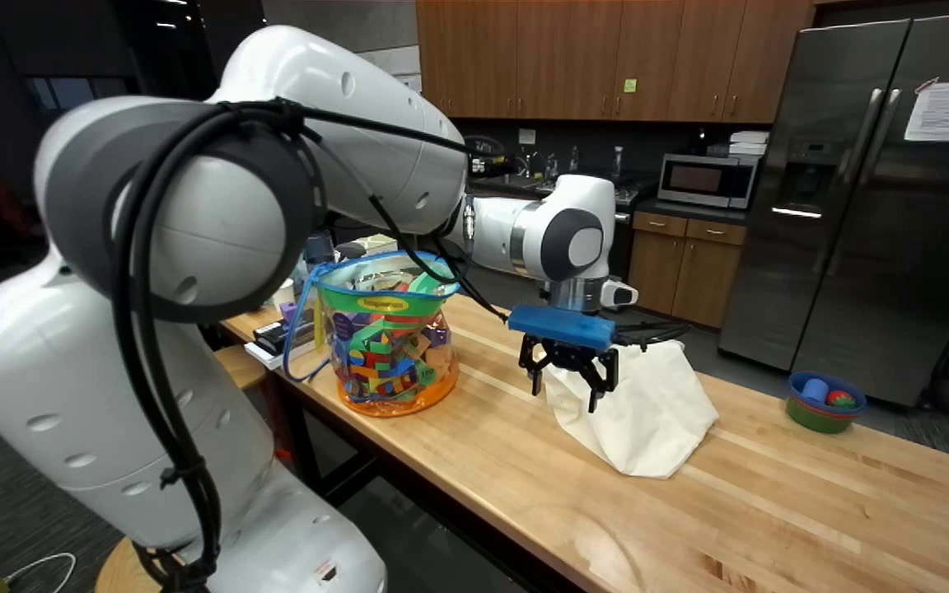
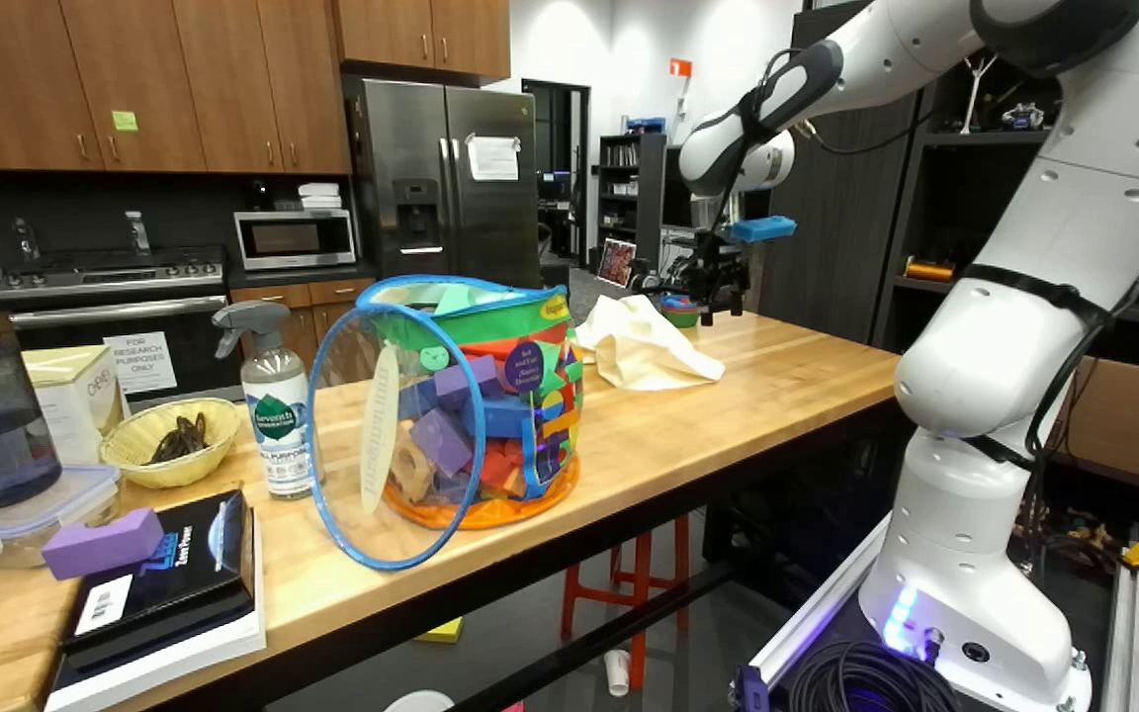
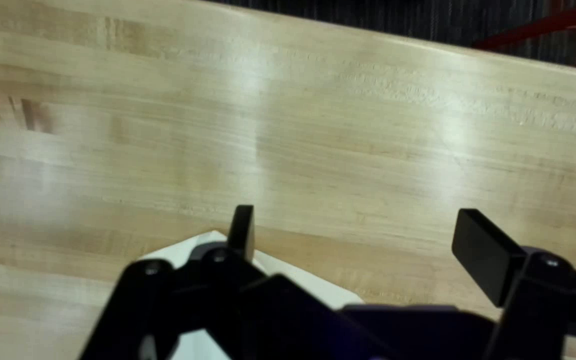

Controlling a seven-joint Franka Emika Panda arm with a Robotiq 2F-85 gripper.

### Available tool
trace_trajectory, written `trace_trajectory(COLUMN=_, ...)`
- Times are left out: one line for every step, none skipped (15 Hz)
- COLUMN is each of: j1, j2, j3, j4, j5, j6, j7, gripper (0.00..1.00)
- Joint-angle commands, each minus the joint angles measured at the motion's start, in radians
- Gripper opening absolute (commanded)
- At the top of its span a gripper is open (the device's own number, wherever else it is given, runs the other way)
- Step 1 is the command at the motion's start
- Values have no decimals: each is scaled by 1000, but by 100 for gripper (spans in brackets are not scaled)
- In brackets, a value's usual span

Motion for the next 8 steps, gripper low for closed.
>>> trace_trajectory(j1=-3, j2=60, j3=18, j4=41, j5=-5, j6=89, j7=25, gripper=100)
trace_trajectory(j1=-3, j2=75, j3=23, j4=50, j5=-10, j6=118, j7=31, gripper=100)
trace_trajectory(j1=-3, j2=90, j3=28, j4=62, j5=-12, j6=140, j7=36, gripper=100)
trace_trajectory(j1=-2, j2=106, j3=34, j4=78, j5=-18, j6=157, j7=43, gripper=100)
trace_trajectory(j1=-2, j2=121, j3=41, j4=92, j5=-25, j6=174, j7=54, gripper=100)
trace_trajectory(j1=-2, j2=137, j3=47, j4=109, j5=-34, j6=190, j7=63, gripper=100)
trace_trajectory(j1=-1, j2=152, j3=53, j4=126, j5=-45, j6=206, j7=70, gripper=100)
trace_trajectory(j1=0, j2=170, j3=60, j4=148, j5=-58, j6=219, j7=81, gripper=100)
